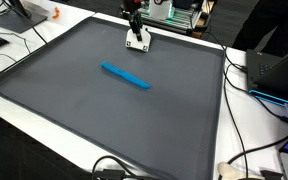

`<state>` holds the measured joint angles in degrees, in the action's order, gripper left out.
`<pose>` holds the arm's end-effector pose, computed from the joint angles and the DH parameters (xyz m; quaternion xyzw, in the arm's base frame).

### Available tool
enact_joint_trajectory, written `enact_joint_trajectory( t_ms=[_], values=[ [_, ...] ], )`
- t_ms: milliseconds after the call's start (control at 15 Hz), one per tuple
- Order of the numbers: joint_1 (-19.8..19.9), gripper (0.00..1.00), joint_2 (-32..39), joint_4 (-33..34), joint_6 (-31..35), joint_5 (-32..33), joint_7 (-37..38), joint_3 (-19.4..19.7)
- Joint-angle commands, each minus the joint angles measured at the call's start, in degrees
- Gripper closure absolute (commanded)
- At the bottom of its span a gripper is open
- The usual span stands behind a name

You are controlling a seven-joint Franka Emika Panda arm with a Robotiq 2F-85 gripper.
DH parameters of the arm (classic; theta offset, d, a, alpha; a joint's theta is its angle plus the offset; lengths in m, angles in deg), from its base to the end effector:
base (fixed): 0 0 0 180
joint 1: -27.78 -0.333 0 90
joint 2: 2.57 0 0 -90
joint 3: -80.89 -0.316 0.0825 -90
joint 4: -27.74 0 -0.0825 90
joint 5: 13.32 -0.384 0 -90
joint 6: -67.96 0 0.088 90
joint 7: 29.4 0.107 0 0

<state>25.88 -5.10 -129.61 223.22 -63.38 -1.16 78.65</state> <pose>0.3849 0.0006 0.2283 -0.8062 0.5643 0.0459 0.1718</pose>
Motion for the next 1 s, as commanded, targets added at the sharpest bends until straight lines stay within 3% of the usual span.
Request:
enact_joint_trajectory(
  t_ms=[0,133,267,400,933],
  values=[
    [-0.3,0.89,1.5,0.0,2.3,-1.5,-0.7,-0.2],
    [-0.3,1.00,1.8,0.1,2.9,-1.3,-0.4,-0.2],
    [-0.4,1.00,-2.0,-3.3,3.3,-1.5,0.1,-0.4],
    [-0.2,0.99,1.0,0.1,3.5,-1.1,0.5,-0.3],
    [-0.1,0.99,-3.7,0.1,1.0,1.2,4.9,-0.6]
  ],
)
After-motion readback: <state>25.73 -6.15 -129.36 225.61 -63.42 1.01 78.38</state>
